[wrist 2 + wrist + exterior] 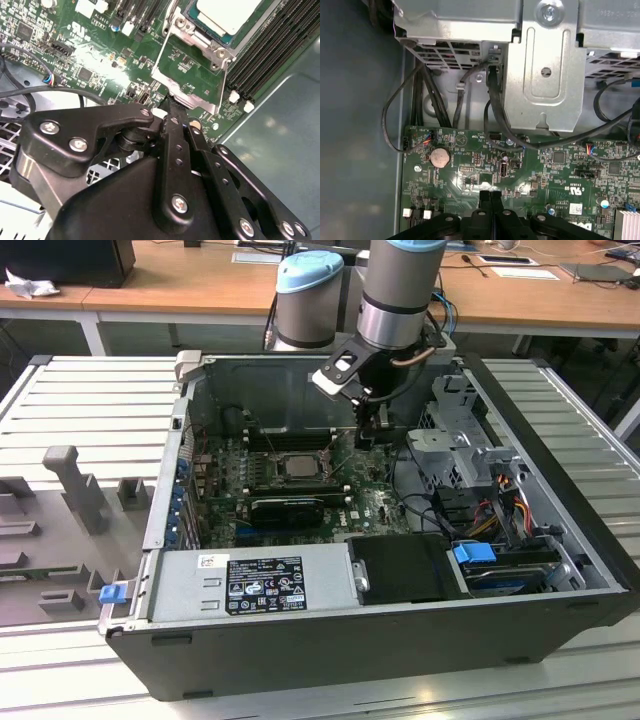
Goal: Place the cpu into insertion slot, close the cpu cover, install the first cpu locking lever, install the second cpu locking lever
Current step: 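Close the cpu cover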
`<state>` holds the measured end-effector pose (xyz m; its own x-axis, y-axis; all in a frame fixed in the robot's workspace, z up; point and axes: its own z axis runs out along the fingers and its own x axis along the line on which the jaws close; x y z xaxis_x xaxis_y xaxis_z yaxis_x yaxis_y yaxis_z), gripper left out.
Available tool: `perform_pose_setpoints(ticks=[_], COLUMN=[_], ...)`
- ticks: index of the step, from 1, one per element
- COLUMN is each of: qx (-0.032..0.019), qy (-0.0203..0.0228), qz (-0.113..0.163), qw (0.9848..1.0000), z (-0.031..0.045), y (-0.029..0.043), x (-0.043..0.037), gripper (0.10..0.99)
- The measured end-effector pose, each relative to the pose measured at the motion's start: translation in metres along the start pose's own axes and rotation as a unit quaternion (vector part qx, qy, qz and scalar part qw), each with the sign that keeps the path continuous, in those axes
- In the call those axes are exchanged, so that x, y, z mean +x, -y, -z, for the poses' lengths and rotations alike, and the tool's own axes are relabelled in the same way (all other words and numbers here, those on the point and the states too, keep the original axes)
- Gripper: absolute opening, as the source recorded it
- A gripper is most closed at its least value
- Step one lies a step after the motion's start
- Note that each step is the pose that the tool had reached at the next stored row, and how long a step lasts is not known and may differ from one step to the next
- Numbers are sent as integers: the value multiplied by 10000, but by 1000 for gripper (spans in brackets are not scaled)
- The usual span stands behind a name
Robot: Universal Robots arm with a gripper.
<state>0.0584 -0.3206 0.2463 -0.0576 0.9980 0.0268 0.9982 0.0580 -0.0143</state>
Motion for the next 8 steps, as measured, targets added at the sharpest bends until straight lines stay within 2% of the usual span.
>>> perform_pose_setpoints(ticks=[8], qx=[0], qy=[0], qz=[0], qw=[10000], z=[-1], y=[61], x=[4], gripper=[106])
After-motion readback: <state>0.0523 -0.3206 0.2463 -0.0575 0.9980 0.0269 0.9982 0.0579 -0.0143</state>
